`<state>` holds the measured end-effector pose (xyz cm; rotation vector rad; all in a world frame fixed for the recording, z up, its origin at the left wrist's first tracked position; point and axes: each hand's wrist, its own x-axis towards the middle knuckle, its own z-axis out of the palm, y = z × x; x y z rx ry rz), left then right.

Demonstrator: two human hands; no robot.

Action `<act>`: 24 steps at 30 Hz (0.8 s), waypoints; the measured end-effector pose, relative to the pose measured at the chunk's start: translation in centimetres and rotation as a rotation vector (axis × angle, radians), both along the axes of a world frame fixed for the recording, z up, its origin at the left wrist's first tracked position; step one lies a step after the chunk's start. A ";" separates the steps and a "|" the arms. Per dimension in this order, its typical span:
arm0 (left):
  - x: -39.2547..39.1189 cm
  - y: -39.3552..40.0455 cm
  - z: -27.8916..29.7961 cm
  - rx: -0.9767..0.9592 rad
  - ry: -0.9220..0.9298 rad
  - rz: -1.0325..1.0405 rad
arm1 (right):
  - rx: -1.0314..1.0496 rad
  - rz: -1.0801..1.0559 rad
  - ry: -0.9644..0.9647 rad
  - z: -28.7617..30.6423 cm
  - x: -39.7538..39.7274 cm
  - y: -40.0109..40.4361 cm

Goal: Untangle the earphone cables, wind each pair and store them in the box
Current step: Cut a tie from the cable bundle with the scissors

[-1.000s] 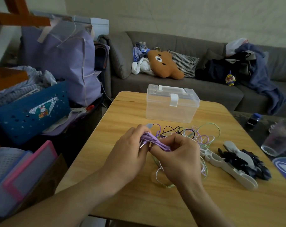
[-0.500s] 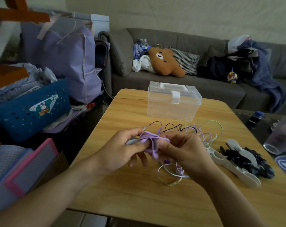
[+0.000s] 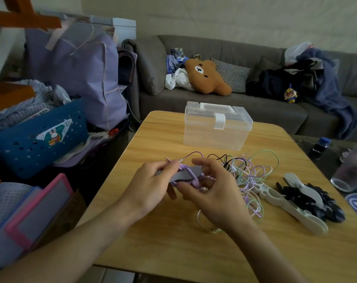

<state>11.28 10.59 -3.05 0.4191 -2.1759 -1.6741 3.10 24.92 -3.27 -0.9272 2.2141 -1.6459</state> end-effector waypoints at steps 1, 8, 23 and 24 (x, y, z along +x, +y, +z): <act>0.0 0.0 0.0 -0.034 -0.002 0.012 | -0.029 -0.023 0.004 0.0 0.1 -0.1; 0.3 -0.7 0.1 -0.219 0.075 -0.003 | -0.006 0.047 -0.109 0.7 -0.9 0.6; -2.6 2.0 0.4 0.407 0.256 0.428 | -0.418 -0.140 -0.295 1.1 -0.3 -0.7; -3.0 2.2 0.5 0.452 0.267 0.454 | -0.408 -0.152 -0.236 1.0 -0.2 -1.0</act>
